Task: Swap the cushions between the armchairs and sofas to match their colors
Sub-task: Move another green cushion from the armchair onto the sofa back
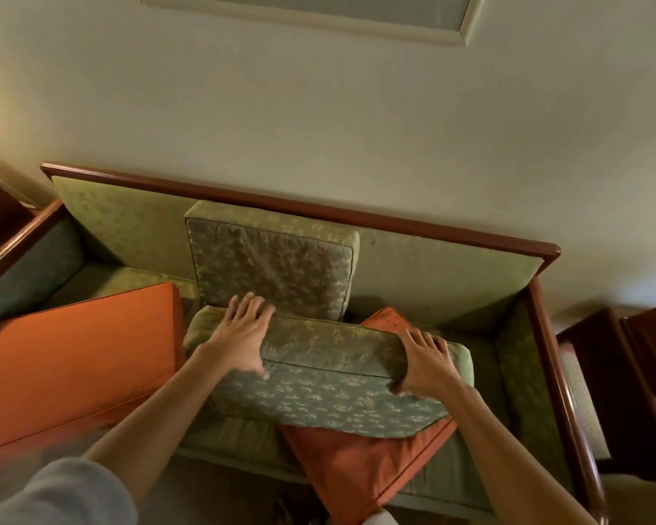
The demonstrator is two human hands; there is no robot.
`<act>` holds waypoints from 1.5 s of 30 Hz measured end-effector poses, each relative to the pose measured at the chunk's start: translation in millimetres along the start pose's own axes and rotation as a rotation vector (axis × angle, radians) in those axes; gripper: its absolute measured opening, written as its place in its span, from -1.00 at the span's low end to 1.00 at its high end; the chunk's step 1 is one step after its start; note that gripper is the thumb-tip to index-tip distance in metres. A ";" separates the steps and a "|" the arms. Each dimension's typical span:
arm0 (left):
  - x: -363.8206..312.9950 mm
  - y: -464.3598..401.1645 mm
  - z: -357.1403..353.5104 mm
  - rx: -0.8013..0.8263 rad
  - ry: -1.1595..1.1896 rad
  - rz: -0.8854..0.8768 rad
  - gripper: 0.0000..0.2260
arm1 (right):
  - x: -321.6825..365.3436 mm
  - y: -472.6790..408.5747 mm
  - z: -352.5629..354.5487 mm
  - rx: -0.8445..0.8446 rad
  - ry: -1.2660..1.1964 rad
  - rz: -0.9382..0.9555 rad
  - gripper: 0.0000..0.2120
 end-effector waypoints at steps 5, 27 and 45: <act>-56.3 -14.1 -9.8 -0.076 0.060 0.041 0.13 | -6.9 -7.6 -5.3 -0.013 -0.029 0.001 0.13; 85.7 -63.6 36.4 -0.153 0.280 -0.150 -0.10 | 83.7 -102.4 66.0 -0.220 0.027 0.169 -0.25; 196.4 -300.4 -9.8 0.035 0.335 -0.079 0.07 | 113.4 -336.1 33.0 0.056 0.026 -0.194 0.02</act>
Point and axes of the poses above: each hand's wrist, its own y-axis away from the middle knuckle, its own z-axis out of the back of the hand, x = y × z, the point moved 5 cm from there along -y, towards the middle knuckle, and after that the axes turned 2 degrees about -x, right-handed, at the moved point
